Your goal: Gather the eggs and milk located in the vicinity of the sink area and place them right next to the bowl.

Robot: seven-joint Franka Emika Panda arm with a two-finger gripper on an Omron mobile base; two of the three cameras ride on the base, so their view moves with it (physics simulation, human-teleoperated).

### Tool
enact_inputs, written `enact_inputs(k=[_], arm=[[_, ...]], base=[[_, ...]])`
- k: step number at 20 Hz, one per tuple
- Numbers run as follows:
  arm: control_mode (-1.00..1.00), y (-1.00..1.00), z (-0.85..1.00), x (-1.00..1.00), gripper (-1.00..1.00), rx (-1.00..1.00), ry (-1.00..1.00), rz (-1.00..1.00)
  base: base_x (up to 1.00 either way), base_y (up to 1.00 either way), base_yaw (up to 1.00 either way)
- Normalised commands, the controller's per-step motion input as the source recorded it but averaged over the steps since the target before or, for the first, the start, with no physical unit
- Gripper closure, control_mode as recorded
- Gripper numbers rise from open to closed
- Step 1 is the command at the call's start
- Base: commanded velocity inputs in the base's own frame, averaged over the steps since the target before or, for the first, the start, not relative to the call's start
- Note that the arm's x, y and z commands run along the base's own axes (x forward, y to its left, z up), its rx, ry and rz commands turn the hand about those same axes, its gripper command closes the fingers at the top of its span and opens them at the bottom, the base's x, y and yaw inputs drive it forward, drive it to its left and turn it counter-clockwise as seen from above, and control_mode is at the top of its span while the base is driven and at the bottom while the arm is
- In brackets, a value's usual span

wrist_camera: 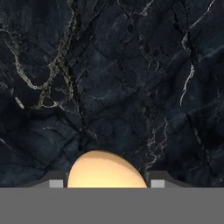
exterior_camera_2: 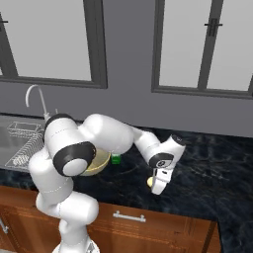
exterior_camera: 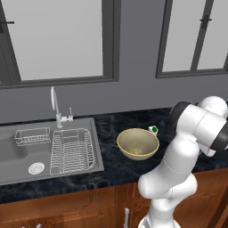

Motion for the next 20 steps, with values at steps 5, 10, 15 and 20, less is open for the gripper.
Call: enact_inputs(k=[5, 10, 15, 20], arm=[[-1.0, 0.0, 0.0, 0.0, 1.0, 0.0, 0.0, 0.0], [-1.0, 0.16, 0.0, 0.0, 1.0, 0.0, -0.02, 0.0], [-1.0, 0.22, 0.09, -0.12, 1.0, 0.0, -0.09, 0.0], [-1.0, 0.29, 0.08, -0.24, 1.0, 0.0, -0.07, 0.0]], base=[[0.0, 0.0, 0.0], [0.0, 0.0, 0.0], [0.0, 0.0, 0.0], [0.0, 0.0, 0.0]])
